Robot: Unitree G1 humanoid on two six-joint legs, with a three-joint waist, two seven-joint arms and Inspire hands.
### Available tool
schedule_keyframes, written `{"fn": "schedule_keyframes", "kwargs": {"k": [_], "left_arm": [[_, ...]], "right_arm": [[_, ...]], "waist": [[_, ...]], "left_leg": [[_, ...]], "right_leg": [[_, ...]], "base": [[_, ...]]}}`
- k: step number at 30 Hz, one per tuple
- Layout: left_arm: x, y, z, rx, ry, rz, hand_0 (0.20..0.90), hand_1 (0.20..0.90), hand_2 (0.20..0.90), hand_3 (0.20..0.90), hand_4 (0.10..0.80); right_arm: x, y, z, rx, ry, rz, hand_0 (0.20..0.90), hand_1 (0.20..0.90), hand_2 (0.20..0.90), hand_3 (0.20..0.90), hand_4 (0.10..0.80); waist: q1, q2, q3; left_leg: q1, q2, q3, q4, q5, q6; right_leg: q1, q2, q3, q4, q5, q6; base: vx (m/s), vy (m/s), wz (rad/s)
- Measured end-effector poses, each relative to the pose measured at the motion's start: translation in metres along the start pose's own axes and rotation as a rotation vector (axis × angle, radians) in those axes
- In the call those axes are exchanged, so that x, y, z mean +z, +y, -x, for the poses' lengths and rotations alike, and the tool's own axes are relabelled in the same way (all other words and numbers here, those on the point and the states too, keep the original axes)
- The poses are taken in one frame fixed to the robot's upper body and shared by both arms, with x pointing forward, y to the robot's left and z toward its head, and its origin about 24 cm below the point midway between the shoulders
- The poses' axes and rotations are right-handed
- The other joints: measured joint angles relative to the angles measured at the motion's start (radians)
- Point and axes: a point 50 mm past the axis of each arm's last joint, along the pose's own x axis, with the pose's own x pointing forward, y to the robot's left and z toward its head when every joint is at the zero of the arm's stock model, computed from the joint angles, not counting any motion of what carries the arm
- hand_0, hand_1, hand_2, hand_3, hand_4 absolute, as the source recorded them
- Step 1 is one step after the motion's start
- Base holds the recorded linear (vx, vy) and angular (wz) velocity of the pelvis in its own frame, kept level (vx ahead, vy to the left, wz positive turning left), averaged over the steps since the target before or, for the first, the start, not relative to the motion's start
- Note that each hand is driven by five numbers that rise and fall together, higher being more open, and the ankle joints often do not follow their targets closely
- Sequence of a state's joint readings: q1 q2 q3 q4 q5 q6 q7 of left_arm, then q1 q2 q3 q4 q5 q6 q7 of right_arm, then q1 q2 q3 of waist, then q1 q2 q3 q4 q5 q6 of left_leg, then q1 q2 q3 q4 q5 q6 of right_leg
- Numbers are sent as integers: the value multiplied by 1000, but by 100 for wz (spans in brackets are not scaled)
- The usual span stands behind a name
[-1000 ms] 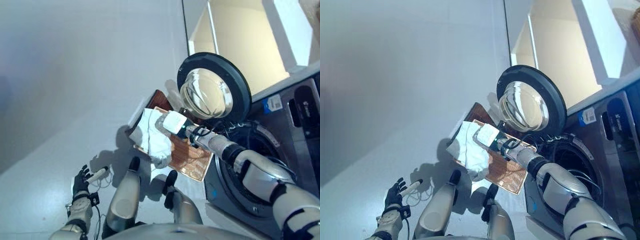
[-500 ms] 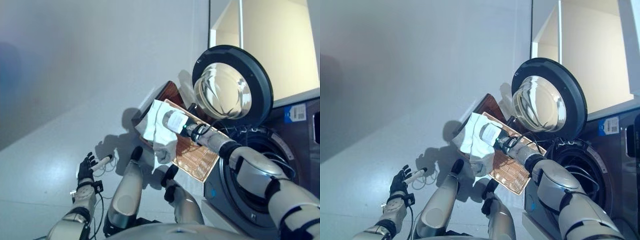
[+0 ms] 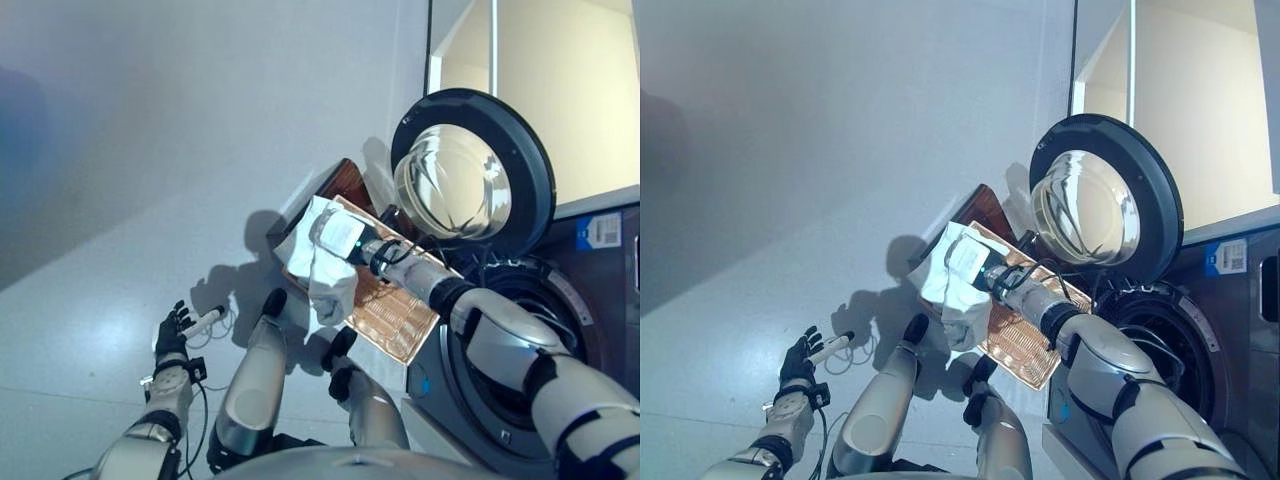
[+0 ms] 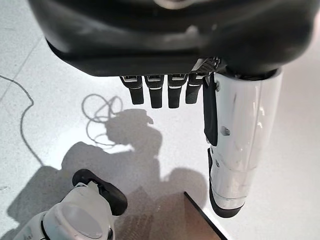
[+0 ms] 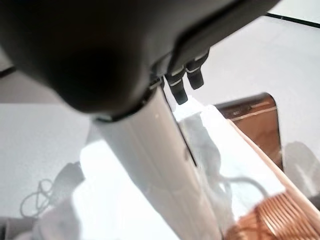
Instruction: Pick up the clothes and place them into the washing machine
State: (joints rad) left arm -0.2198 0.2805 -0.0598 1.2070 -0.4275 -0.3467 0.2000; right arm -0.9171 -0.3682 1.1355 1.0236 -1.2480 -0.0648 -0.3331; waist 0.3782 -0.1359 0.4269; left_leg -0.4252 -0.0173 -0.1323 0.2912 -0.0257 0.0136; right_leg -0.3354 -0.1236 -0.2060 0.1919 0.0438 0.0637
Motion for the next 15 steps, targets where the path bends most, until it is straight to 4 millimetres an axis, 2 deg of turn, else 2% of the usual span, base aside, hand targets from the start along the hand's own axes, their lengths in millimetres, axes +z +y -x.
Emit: {"fn": "schedule_keyframes", "kwargs": {"k": [8, 15], "left_arm": [[1, 0, 0, 0, -5, 0, 900, 900, 900, 900, 800], [5, -1, -1, -4, -22, 21, 900, 900, 900, 900, 800]], "right_arm": [[2, -4, -1, -18, -5, -8, 900, 900, 900, 900, 800], [8, 1, -3, 12, -8, -20, 900, 900, 900, 900, 800]], "waist": [[-1, 3, -3], [1, 14, -11]], "left_leg": [[6, 2, 1, -1, 3, -4], [-1, 2, -11, -7, 8, -9]], "right_leg": [[-1, -1, 1, 15, -8, -10], [-6, -2, -4, 18, -15, -7]], "base": [[-4, -1, -2], [0, -13, 5]]}}
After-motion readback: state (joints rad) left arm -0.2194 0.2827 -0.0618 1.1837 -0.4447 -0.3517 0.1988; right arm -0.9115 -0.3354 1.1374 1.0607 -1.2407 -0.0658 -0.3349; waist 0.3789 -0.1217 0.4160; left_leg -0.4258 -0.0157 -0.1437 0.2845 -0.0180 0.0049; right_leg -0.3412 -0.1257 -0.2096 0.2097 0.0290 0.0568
